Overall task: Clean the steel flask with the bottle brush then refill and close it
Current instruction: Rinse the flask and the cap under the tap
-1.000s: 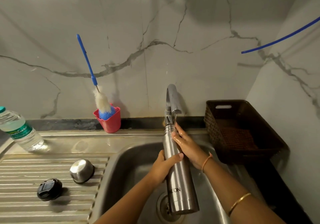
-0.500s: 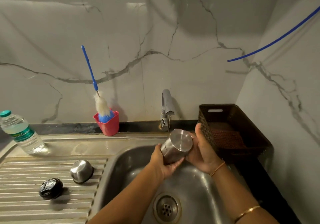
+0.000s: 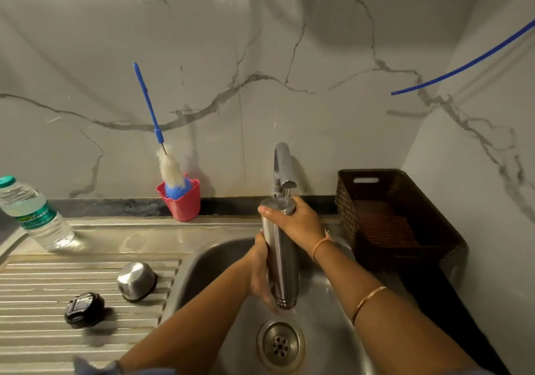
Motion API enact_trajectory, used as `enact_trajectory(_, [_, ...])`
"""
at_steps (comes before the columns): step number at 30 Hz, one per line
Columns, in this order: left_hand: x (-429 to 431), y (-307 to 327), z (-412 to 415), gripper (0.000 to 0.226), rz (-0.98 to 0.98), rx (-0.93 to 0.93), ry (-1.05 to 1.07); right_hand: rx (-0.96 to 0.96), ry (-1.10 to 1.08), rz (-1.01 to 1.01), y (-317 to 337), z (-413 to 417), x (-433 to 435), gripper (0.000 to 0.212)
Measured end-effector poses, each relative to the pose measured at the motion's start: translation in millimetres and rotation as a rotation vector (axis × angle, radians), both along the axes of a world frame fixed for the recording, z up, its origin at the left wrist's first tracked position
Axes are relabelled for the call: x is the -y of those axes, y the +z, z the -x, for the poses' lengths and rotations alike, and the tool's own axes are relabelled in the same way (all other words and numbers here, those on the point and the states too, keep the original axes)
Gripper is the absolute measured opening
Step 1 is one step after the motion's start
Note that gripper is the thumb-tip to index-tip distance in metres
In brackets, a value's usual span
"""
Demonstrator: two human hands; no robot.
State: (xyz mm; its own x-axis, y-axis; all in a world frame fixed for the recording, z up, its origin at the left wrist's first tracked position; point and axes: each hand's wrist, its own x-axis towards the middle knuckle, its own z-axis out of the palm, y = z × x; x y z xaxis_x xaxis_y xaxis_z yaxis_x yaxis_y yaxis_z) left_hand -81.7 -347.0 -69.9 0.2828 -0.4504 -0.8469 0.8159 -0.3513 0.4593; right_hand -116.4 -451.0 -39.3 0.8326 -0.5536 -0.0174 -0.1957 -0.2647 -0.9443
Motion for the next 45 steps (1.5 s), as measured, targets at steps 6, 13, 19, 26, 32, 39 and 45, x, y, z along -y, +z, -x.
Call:
enact_trajectory(6, [34, -14, -2, 0.073, 0.036, 0.770, 0.098, 0.094, -0.126, -0.310, -14, 8, 19, 0.048])
enact_trajectory(13, [39, -7, 6, 0.074, 0.168, 1.455, -0.343, 0.252, -0.253, -0.508, -29, 26, 33, 0.073])
enact_trajectory(19, [-5, -36, -8, 0.086, 0.054, 1.293, -0.510, 0.325, -0.203, -0.251, -3, 28, 21, 0.050])
enact_trajectory(26, [-35, -50, 27, 0.073, -0.047, 1.185, -0.166, 0.077, 0.019, -0.387, 0, 61, -21, 0.092])
enact_trajectory(32, [-41, -27, 70, 0.070, 0.018, 1.189, 0.076, 0.113, -0.164, -0.016, 0, 76, -77, 0.075])
enact_trajectory(39, [-102, -23, 67, 0.104, -0.125, 1.215, -0.296, 0.364, -0.072, 0.198, 53, 93, -83, 0.072])
enact_trajectory(45, [-149, -36, 58, 0.065, -0.305, 1.304, -0.438, 0.106, -0.058, 0.164, 0, 94, -93, 0.070])
